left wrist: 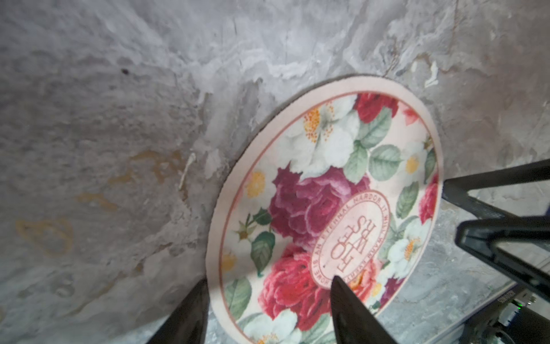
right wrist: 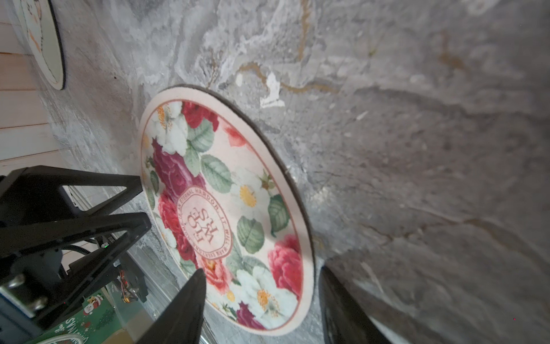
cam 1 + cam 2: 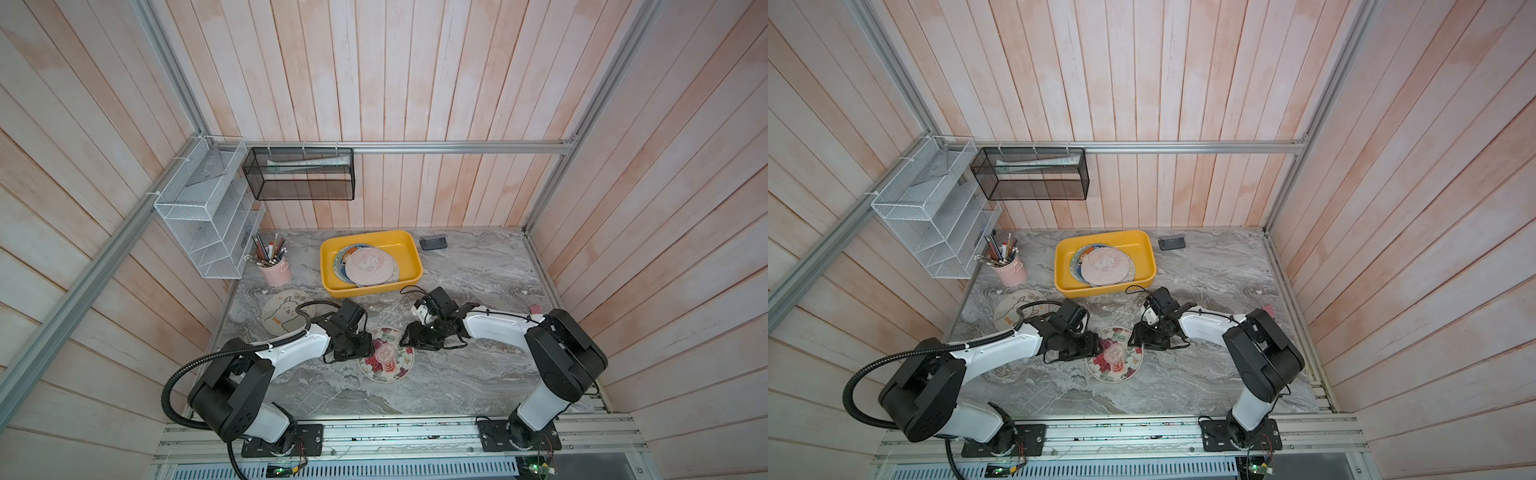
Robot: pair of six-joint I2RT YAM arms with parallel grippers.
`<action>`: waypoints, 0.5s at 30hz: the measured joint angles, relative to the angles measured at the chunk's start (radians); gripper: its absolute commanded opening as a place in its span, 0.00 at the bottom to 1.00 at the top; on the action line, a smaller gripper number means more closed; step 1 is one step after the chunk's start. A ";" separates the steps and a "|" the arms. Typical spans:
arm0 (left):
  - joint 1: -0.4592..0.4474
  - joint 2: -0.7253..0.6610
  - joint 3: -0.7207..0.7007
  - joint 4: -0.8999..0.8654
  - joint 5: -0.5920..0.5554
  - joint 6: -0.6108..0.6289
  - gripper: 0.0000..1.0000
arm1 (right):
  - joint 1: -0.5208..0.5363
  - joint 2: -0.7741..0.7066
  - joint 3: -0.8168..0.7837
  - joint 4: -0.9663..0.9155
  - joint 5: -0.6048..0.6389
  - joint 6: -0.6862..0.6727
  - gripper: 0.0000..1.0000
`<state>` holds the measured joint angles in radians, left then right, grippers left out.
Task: Put the coasters into the storage box
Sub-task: Move the coaster to the center of the board, then pick up the coaster from the center of the board.
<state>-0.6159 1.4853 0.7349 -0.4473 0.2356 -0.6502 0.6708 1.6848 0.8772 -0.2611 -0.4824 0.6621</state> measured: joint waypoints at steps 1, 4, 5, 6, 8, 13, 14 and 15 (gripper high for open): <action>-0.001 0.002 0.000 0.000 0.000 0.000 0.65 | 0.002 0.001 0.002 0.000 0.004 0.000 0.58; -0.001 0.002 0.001 0.000 0.000 -0.001 0.64 | 0.004 0.003 0.003 -0.001 0.012 0.000 0.54; -0.001 0.003 0.001 0.000 0.000 -0.001 0.64 | 0.004 0.003 0.003 -0.002 0.013 0.000 0.54; -0.001 0.003 0.002 -0.001 0.000 -0.001 0.64 | 0.004 0.003 0.003 -0.002 0.014 0.000 0.53; -0.001 0.004 0.003 -0.001 0.000 -0.001 0.64 | 0.004 0.004 0.003 -0.004 0.018 0.000 0.51; -0.003 0.006 0.004 0.000 0.000 -0.002 0.63 | 0.004 0.007 0.005 -0.006 0.022 0.000 0.48; -0.003 0.007 0.005 0.000 0.000 -0.002 0.63 | 0.004 0.008 0.006 -0.007 0.022 0.000 0.47; -0.003 0.008 0.005 0.002 0.002 -0.002 0.63 | 0.004 0.011 0.007 -0.006 0.022 0.000 0.47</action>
<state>-0.6193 1.4937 0.7399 -0.4454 0.2371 -0.6518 0.6746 1.6955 0.8845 -0.2676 -0.4606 0.6621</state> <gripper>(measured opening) 0.630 0.478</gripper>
